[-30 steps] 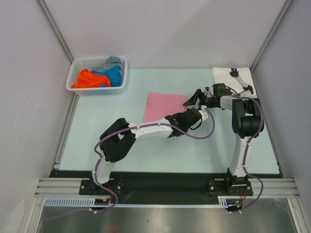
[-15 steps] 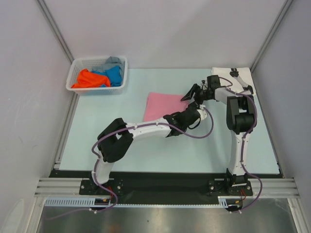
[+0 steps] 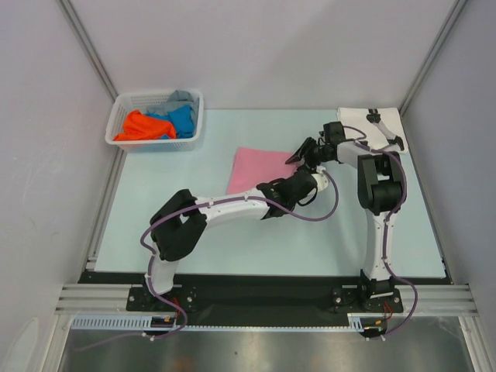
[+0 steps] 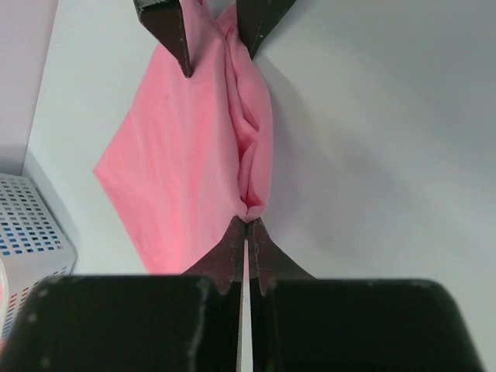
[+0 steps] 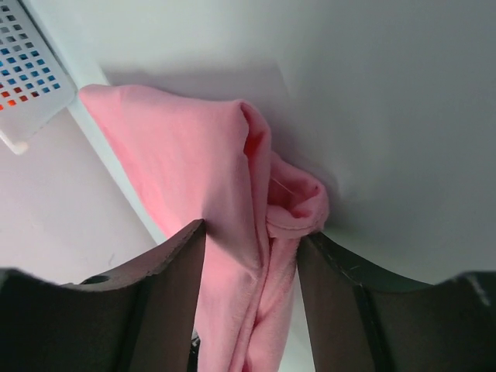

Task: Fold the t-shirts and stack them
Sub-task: Neatly place the folded tshirt to the corner

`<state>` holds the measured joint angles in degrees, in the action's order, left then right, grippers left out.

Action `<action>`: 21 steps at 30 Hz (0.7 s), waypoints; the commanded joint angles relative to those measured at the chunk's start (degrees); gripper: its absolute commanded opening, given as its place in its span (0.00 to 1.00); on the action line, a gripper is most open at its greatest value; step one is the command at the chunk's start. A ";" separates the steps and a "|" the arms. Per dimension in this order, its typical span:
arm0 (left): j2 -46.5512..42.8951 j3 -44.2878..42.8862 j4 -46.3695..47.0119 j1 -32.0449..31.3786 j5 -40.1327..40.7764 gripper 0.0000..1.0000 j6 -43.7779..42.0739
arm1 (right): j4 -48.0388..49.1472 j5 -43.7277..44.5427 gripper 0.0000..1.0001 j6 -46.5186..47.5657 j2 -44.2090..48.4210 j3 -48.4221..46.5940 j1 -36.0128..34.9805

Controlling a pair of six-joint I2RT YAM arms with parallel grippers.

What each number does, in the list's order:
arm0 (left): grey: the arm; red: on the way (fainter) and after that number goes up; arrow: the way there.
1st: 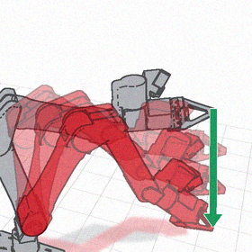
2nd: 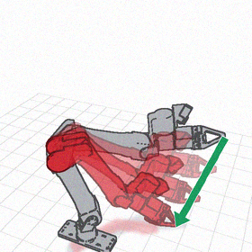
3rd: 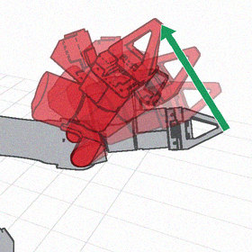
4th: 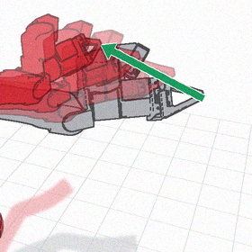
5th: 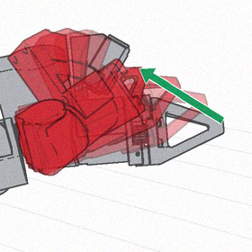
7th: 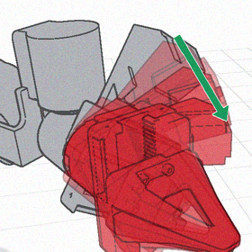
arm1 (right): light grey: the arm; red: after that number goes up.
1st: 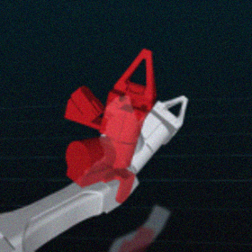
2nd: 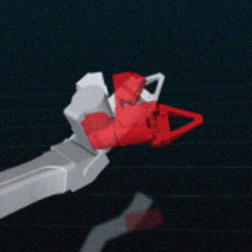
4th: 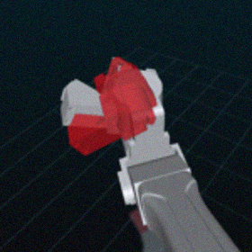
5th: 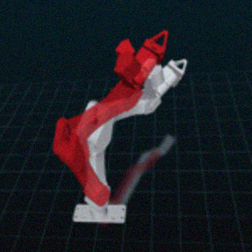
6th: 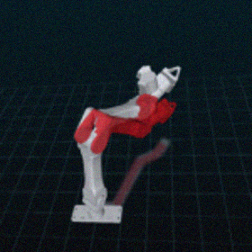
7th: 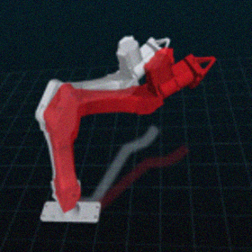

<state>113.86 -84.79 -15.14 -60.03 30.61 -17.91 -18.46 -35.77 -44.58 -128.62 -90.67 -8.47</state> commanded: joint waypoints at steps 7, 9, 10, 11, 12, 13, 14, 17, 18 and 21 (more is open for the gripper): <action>-4.18 -0.46 1.51 0.26 -0.64 0.00 0.07 | 11.86 1.32 0.64 -9.29 8.20 15.17 0.12; -4.18 -0.46 1.69 0.35 -0.73 0.00 -0.11 | 13.18 0.79 0.65 -10.18 8.12 16.14 0.12; -4.18 -0.55 1.34 0.35 -0.64 0.00 -0.19 | 13.27 0.79 0.64 -10.70 8.03 16.32 0.03; -4.26 -0.46 1.34 0.35 -0.73 0.00 -0.02 | 13.62 0.88 0.64 -10.79 7.86 16.23 0.03; -4.26 -0.37 1.42 0.35 -0.81 0.00 -0.10 | 13.62 1.22 0.63 -10.79 7.42 15.97 0.12; -4.44 -0.29 1.42 0.35 -0.82 0.00 -0.02 | 13.54 2.10 0.62 -10.97 7.07 15.53 0.21; -4.70 -0.02 1.60 0.35 -0.82 0.00 0.07 | 13.71 2.54 0.61 -11.14 6.72 15.35 0.29; -5.49 0.77 1.51 0.35 -0.99 0.00 0.25 | 16.25 2.63 0.60 -13.42 4.96 15.35 0.73; -5.76 0.86 1.51 0.35 -0.99 0.00 0.16 | 17.13 2.72 0.59 -14.04 4.61 15.61 0.74; -6.37 1.12 1.51 0.27 -1.17 0.00 -0.10 | 18.02 3.86 0.60 -15.80 3.64 15.61 0.65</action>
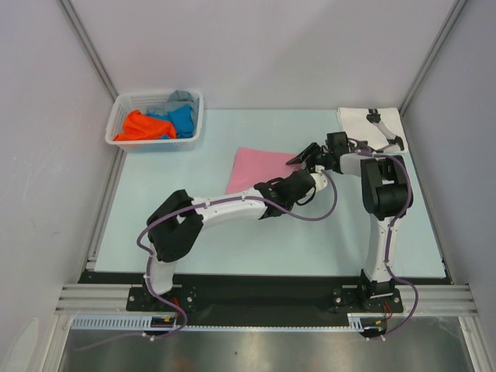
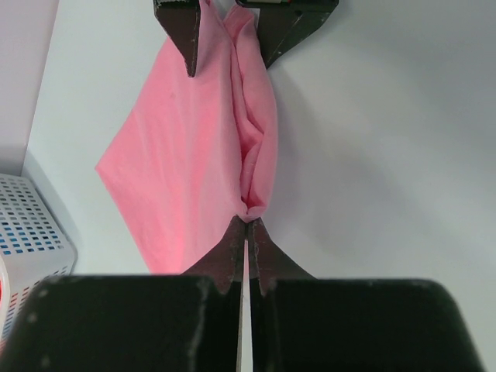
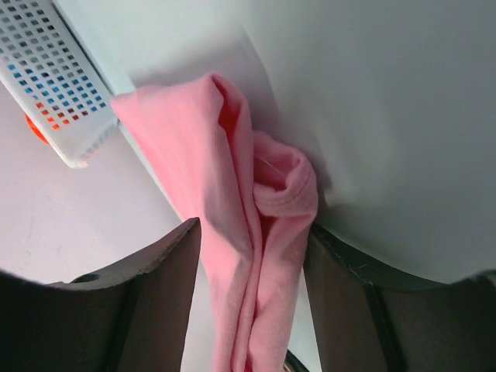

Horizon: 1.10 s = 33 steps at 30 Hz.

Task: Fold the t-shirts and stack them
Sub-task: Neatly place the folded tshirt to the corner

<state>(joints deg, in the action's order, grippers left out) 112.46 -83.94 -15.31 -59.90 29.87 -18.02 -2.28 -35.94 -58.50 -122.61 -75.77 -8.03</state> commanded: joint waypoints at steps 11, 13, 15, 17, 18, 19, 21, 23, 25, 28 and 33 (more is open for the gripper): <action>-6.03 1.67 1.51 0.13 -1.48 0.00 0.44 | 3.42 5.45 0.56 -1.79 -4.22 -0.70 0.30; -6.47 2.03 1.51 0.13 -2.09 0.00 0.70 | 3.34 5.71 0.54 -1.27 -4.92 -1.75 0.21; -6.73 2.55 1.34 0.13 -2.62 0.00 0.88 | 3.69 5.54 0.37 -0.74 -5.71 -2.89 0.21; -6.56 2.21 0.72 0.05 -3.93 0.00 1.67 | 3.87 5.01 0.14 0.66 -6.50 -4.82 0.21; -6.47 1.68 -0.93 0.13 -5.07 0.00 2.28 | 3.43 4.40 0.05 1.19 -7.03 -5.61 0.04; -6.47 0.81 -2.43 0.13 -5.95 0.01 3.77 | 2.99 4.57 0.00 3.11 -7.21 -6.32 0.03; -8.04 0.71 -3.50 0.22 -11.31 0.26 5.18 | 0.80 5.27 0.00 4.79 -6.77 -7.64 0.03; -11.89 1.93 -3.84 0.57 -15.43 0.43 9.30 | 0.79 5.53 0.00 8.03 -5.54 -8.69 -0.05; -15.07 3.08 -4.20 1.10 -16.94 0.49 13.42 | -1.05 5.71 0.00 11.46 -4.93 -10.36 0.03; -22.88 6.06 -6.39 2.50 -16.95 0.52 19.49 | -4.38 6.50 0.00 20.77 -3.08 -14.22 -0.14; -35.71 12.56 -11.58 5.58 -15.28 0.52 27.15 | -17.21 13.15 0.00 37.89 -0.62 -21.25 -0.32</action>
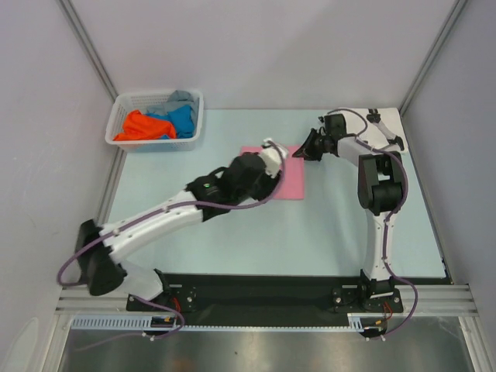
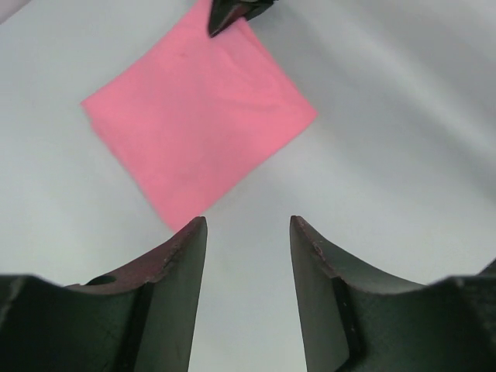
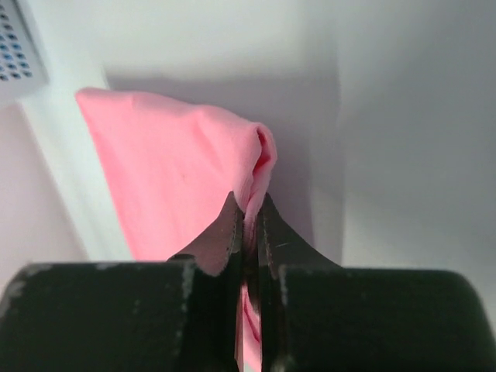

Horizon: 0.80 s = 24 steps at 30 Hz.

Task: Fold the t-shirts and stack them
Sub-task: Neatly place the folded tshirt to the corner

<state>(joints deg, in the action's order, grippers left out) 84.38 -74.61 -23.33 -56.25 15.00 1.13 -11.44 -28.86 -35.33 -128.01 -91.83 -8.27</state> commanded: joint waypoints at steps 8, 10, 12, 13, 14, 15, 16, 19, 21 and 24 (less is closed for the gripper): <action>-24.42 15.27 -4.97 5.18 -5.25 0.52 16.01 | -19.64 13.65 0.00 28.11 6.28 -16.15 1.68; -25.66 17.20 -4.88 5.71 -5.60 0.52 15.66 | -22.90 15.32 0.00 29.61 5.58 -19.16 2.47; -26.37 17.92 -5.32 6.32 -5.51 0.52 15.05 | -24.24 17.77 0.00 31.19 5.57 -22.59 2.82; -26.54 18.18 -5.15 6.94 -5.60 0.52 14.00 | -25.46 18.83 0.00 31.90 5.49 -23.65 3.08; -26.72 18.97 -4.80 7.38 -5.60 0.52 13.38 | -26.34 19.80 0.00 34.25 5.40 -25.22 3.44; -26.90 19.32 -4.79 7.82 -6.04 0.52 12.85 | -27.22 21.55 0.00 35.23 5.14 -28.37 3.61; -26.81 19.59 -4.88 9.04 -6.47 0.52 11.80 | -29.32 22.44 0.00 37.07 4.35 -30.58 3.96; -27.69 20.64 -5.14 10.98 -9.02 0.52 11.09 | -33.36 24.03 0.00 41.74 2.68 -39.54 4.76; -28.39 21.78 -5.41 12.83 -10.43 0.52 11.18 | -35.04 25.07 0.00 45.50 0.57 -43.94 4.85; -28.92 22.75 -6.81 14.32 -11.58 0.52 10.65 | -35.49 25.79 0.00 48.85 -0.23 -48.61 5.11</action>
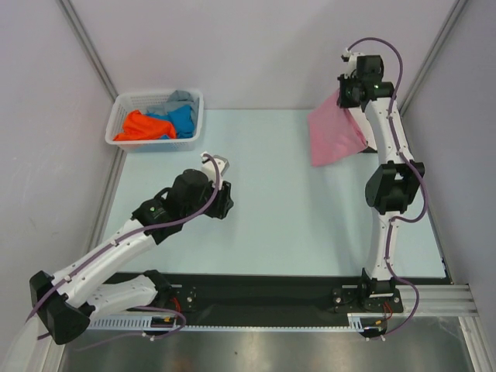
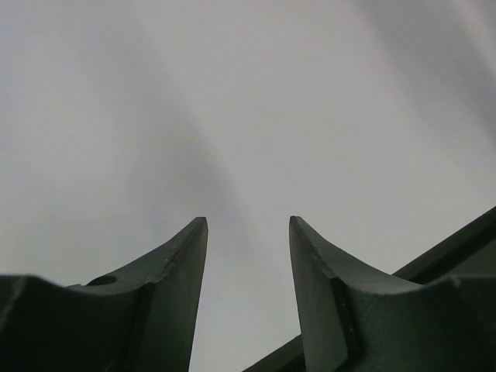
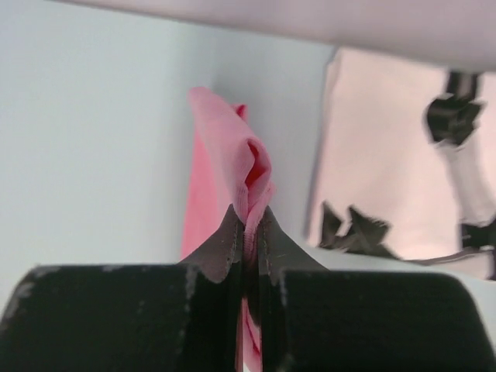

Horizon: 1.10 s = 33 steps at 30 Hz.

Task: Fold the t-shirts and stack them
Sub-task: Neatly place the folded tshirt to the corner

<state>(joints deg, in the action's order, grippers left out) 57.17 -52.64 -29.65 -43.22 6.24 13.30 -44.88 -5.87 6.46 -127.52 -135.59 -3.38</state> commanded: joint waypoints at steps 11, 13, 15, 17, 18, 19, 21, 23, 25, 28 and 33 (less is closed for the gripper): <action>2.60 2.19 -3.66 1.30 1.05 0.51 -3.54 | 0.67 -0.37 0.00 12.79 -1.76 -7.48 2.85; 3.12 2.89 -3.49 1.30 1.14 0.51 -3.37 | 0.76 -0.46 0.00 13.23 -1.41 -8.20 2.85; 3.91 3.33 -2.96 1.30 0.79 0.51 -3.37 | 0.41 -1.25 0.00 14.19 -0.80 -8.64 2.94; 4.35 3.25 -2.87 1.30 0.62 0.51 -3.37 | -0.20 -1.51 0.00 15.07 0.16 -8.55 2.94; 4.62 3.07 -2.70 1.30 0.70 0.50 -3.37 | -0.38 -1.60 0.00 15.16 0.52 -8.03 2.94; 4.45 3.25 -2.17 1.30 0.62 0.51 -3.37 | -0.64 -1.34 0.00 15.25 1.04 -7.94 2.85; 4.71 3.25 -2.08 1.30 0.53 0.51 -3.37 | -0.73 -0.64 0.00 15.60 2.45 -7.85 2.94; 4.80 3.42 -1.64 1.30 0.18 0.51 -3.28 | -0.47 -0.11 0.00 15.86 3.77 -7.67 2.94; 4.80 3.51 -1.47 1.30 0.00 0.51 -3.37 | -0.21 -0.46 0.00 15.78 4.39 -7.59 4.50; 4.45 3.78 -1.29 1.30 0.00 0.51 -3.46 | -0.47 -1.25 0.00 15.78 5.53 -7.06 4.87; 3.92 3.95 -1.20 1.30 -0.53 0.51 -3.28 | -0.29 -1.25 0.00 16.39 7.02 -6.53 4.87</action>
<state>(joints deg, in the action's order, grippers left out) 61.89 -49.06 -32.34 -42.19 6.24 10.92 -46.94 -6.76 21.58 -125.95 -140.38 1.21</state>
